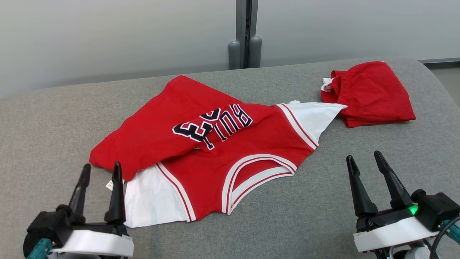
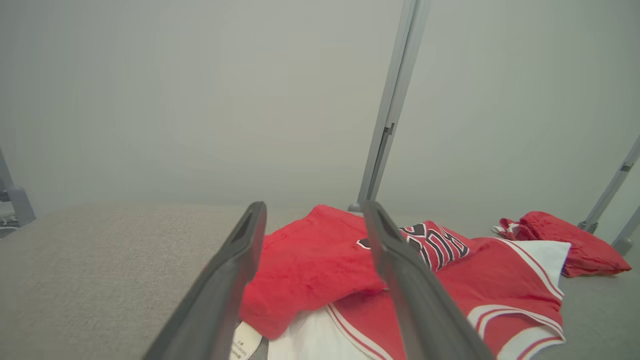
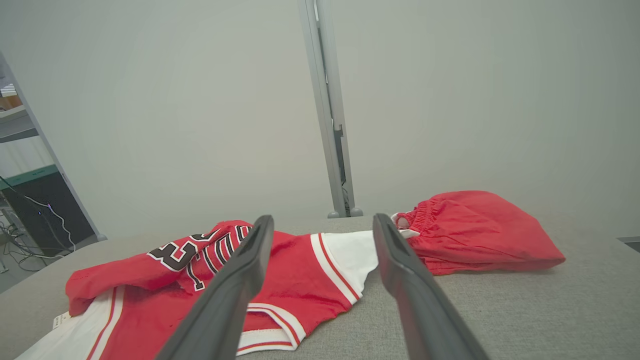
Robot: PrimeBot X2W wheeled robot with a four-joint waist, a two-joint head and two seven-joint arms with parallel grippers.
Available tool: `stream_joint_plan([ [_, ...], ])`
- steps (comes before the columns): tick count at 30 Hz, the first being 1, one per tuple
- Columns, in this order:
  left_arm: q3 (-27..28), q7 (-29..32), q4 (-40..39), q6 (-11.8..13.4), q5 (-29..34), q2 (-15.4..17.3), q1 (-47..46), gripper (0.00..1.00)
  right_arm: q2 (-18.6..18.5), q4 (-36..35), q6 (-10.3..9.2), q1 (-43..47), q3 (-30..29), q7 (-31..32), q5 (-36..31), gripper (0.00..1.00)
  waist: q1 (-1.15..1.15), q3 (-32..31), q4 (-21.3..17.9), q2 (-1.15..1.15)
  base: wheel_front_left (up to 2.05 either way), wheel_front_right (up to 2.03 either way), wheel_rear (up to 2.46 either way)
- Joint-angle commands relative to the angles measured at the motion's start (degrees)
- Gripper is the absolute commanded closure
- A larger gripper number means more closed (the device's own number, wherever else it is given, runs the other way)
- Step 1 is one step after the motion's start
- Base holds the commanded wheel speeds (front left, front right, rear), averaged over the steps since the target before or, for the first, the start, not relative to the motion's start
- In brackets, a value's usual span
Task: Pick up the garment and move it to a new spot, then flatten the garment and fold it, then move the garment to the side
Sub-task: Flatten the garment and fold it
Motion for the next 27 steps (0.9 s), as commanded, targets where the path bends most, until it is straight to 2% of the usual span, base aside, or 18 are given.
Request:
stream_joint_plan([
  [1, 0.9, -0.1, 0.3, -0.8, 0.9, -0.7, 0.5, 0.00, -0.1, -0.3, 0.02, 0.5, -0.2, -0.2, -0.3, 0.00, 0.00, 0.0, 0.1, 0.00, 0.00, 0.00, 0.00],
  [6, 3.8, -0.1, 1.3, -3.7, 3.6, -3.6, 0.7, 0.00, -0.3, -0.7, 0.02, 1.0, 0.2, -0.2, -0.6, 0.00, 0.00, -0.3, 0.4, 0.00, 0.00, 0.00, 0.00],
  [15, 7.5, -0.1, 2.3, -6.9, 7.1, -6.9, 1.1, 0.00, -1.1, -0.6, 0.02, 0.6, 2.1, -0.2, 0.7, 0.00, 0.00, -0.2, 0.7, 0.00, 0.00, 0.00, 0.00],
  [22, 9.0, -0.1, 3.2, -8.4, 8.9, -8.7, 0.4, 0.00, -1.6, 0.0, 0.02, -0.4, 2.9, -0.2, 0.6, 0.00, 0.00, -0.1, 2.0, 0.00, 0.00, 0.00, 0.00],
  [27, 9.8, -0.1, 3.6, -9.1, 9.8, -9.6, 0.2, 0.00, -3.0, 2.3, 0.02, -2.4, 7.6, -0.2, 1.6, 0.00, 0.00, -0.3, 4.0, 0.00, 0.00, 0.00, 0.00],
])
